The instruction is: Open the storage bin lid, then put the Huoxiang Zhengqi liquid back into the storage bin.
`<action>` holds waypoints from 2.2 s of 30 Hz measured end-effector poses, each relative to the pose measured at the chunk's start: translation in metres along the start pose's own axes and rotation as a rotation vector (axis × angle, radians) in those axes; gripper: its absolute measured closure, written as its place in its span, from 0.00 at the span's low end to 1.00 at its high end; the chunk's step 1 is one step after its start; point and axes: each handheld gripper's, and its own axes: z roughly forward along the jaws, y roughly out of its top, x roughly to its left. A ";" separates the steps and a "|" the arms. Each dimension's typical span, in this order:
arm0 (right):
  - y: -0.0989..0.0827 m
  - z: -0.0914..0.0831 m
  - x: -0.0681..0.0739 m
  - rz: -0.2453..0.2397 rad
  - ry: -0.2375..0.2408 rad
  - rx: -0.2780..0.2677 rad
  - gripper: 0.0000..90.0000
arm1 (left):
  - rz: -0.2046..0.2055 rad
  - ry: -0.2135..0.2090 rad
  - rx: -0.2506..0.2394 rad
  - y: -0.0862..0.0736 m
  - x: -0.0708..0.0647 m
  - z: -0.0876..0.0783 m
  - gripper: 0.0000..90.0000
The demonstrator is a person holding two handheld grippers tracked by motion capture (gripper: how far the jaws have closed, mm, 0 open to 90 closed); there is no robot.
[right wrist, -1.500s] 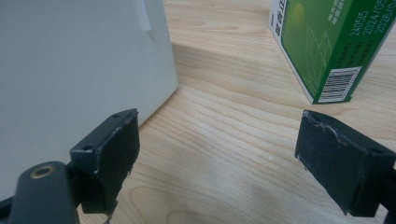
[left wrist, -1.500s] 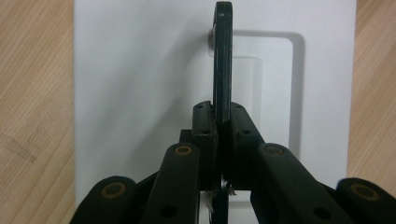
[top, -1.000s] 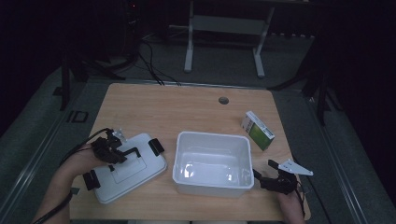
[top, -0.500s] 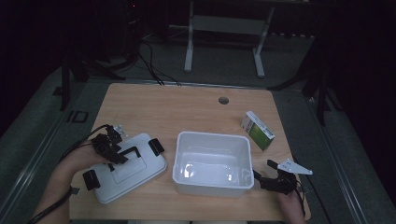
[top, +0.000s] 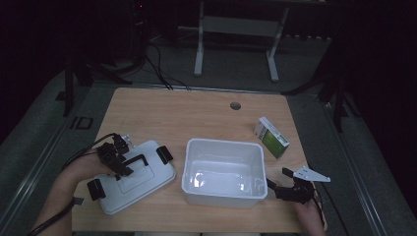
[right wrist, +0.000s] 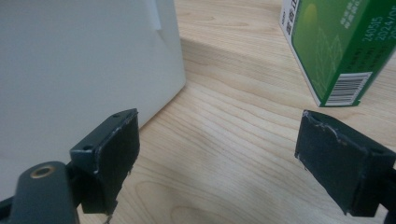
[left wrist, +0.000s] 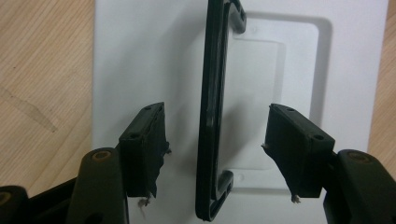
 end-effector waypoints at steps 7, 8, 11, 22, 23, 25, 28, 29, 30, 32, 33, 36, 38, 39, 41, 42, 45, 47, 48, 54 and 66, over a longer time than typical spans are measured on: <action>0.005 -0.008 -0.005 0.004 -0.029 0.038 0.12 | 0.000 0.003 -0.006 0.001 -0.002 -0.003 0.43; 0.005 -0.009 -0.006 0.010 -0.031 0.042 0.12 | 0.003 0.003 -0.004 0.001 -0.002 -0.003 0.43; 0.007 -0.014 -0.013 0.053 -0.030 0.049 0.12 | 0.002 -0.001 -0.002 0.000 -0.003 -0.004 0.43; 0.024 -0.028 -0.027 0.029 -0.069 0.114 0.21 | 0.002 -0.012 -0.001 -0.002 -0.003 -0.006 0.43; 0.026 -0.028 -0.028 0.023 -0.073 0.118 0.21 | 0.004 -0.016 0.000 -0.002 -0.003 -0.006 0.43; 0.031 -0.030 -0.032 0.023 -0.074 0.122 0.21 | 0.004 -0.011 0.002 -0.002 -0.003 -0.006 0.43; 0.039 -0.031 -0.036 0.014 -0.087 0.126 0.21 | 0.005 -0.012 0.003 -0.002 -0.003 -0.007 0.43; 0.042 -0.031 -0.038 0.012 -0.086 0.127 0.21 | 0.008 -0.014 0.004 -0.002 -0.004 -0.007 0.43; 0.046 -0.031 -0.039 0.008 -0.092 0.131 0.22 | 0.009 -0.007 0.006 -0.001 -0.005 -0.007 0.43; 0.052 -0.031 -0.041 0.003 -0.089 0.138 0.22 | 0.012 -0.012 0.004 -0.001 -0.006 -0.006 0.43; 0.056 -0.031 -0.043 -0.003 -0.091 0.142 0.22 | 0.013 -0.008 0.003 -0.001 -0.006 -0.006 0.43; 0.065 -0.029 -0.046 -0.008 -0.092 0.140 0.22 | 0.016 -0.017 0.001 0.000 -0.006 -0.007 0.43; 0.071 -0.027 -0.049 -0.008 -0.090 0.139 0.22 | 0.016 -0.017 0.003 0.000 -0.006 -0.007 0.43; 0.074 -0.026 -0.050 -0.015 -0.095 0.138 0.22 | 0.015 -0.019 0.004 0.000 -0.006 -0.007 0.43; 0.080 -0.024 -0.053 -0.012 -0.093 0.141 0.22 | 0.014 -0.018 0.010 0.000 -0.006 -0.007 0.43; 0.083 -0.024 -0.053 -0.016 -0.098 0.144 0.22 | 0.012 -0.017 0.010 0.000 -0.006 -0.007 0.43; 0.091 -0.021 -0.057 -0.025 -0.093 0.150 0.25 | 0.009 -0.015 0.007 0.000 -0.005 -0.007 0.43; 0.097 -0.019 -0.059 -0.026 -0.092 0.155 0.25 | 0.009 -0.017 0.009 0.001 -0.005 -0.007 0.43; 0.099 -0.017 -0.060 -0.030 -0.094 0.162 0.25 | 0.013 -0.015 0.013 0.001 -0.006 -0.006 0.43; 0.110 -0.008 -0.064 -0.034 -0.089 0.180 0.33 | 0.018 -0.018 0.024 0.001 -0.006 -0.006 0.43; 0.131 0.015 -0.068 -0.058 -0.078 0.291 0.34 | 0.017 -0.023 0.029 -0.001 -0.006 -0.006 0.43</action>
